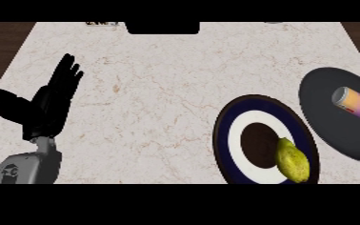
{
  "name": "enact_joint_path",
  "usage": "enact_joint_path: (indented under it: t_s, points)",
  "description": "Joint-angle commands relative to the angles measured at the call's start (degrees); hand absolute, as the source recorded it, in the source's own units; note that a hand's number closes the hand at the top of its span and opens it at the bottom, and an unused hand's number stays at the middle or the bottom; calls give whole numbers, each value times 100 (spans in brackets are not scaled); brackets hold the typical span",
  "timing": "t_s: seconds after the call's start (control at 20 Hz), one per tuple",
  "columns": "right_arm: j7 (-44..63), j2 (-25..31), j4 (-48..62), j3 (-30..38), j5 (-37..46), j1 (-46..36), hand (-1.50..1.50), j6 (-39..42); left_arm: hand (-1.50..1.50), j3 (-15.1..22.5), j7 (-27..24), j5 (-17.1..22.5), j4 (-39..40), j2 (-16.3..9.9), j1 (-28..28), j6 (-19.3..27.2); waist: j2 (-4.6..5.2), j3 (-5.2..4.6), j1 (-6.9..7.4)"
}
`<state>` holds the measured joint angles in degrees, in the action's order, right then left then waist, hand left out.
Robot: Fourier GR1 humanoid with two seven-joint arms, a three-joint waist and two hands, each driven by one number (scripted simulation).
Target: Pick the can from the plate and place it in the pan
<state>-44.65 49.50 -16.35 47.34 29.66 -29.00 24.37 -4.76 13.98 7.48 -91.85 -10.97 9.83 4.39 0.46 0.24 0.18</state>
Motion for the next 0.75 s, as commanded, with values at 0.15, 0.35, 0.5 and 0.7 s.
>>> enact_joint_path:
  t_s: [0.15, 0.35, 0.5, 0.7]
  points:
    - [-708, 718, 358, 235, -505, 572, -150, 2016, 0, -105, -40, 55, -41, -79, -130, -72, -25, 15, -46]
    - [-1009, 722, 249, 213, -652, 936, -150, 2096, 0, 17, 6, -45, -126, 94, -87, 102, -31, 28, -107]
    - [-1065, 744, 151, 106, -674, 1141, -150, 2005, 0, -51, -100, 85, -229, -5, -383, -111, -42, 27, -9]
    - [-1046, 921, 50, 47, -825, 1245, -150, 2174, 0, -92, 25, 40, -57, -40, -165, -40, -37, 23, -64]
